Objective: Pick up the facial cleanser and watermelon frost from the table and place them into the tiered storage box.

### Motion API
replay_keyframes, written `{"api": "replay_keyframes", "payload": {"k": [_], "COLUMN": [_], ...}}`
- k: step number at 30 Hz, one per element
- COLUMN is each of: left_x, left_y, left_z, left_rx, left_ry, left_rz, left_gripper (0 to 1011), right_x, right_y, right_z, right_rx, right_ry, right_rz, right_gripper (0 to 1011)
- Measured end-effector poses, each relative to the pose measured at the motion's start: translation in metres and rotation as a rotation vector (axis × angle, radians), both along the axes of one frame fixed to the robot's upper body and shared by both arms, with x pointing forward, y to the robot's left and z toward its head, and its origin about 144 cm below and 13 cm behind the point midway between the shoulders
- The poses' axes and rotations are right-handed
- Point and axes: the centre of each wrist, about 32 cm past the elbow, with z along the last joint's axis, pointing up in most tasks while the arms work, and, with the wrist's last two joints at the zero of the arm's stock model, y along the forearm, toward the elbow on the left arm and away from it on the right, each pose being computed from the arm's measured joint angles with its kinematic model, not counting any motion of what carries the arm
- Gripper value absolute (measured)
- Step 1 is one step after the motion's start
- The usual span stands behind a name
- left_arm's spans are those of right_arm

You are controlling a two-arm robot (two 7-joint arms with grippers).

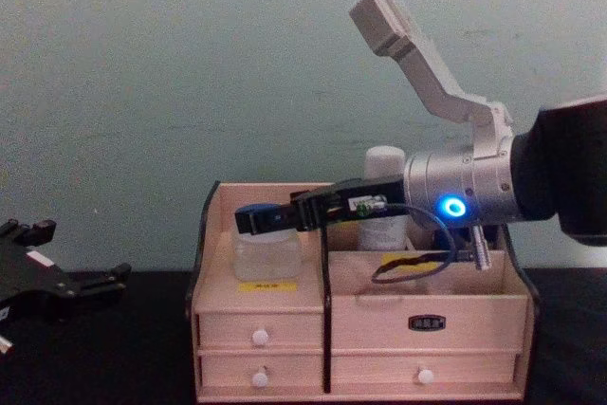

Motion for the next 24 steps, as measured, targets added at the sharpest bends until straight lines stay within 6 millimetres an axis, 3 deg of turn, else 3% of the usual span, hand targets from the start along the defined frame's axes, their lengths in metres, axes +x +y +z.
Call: {"api": "replay_keyframes", "payload": {"k": [14, 24], "left_x": [0.000, 0.000], "left_y": [0.000, 0.000], "left_z": [0.000, 0.000], "left_rx": [0.000, 0.000], "left_ry": [0.000, 0.000], "left_rz": [0.000, 0.000], "left_gripper": [1001, 1001], "right_x": [-0.003, -0.017], "right_y": [-0.002, -0.013], "right_z": [0.003, 0.026], "right_rx": [0.013, 0.099], "right_ry": [-0.013, -0.094], "right_rz": [0.008, 0.017], "right_gripper": [1002, 1002]}}
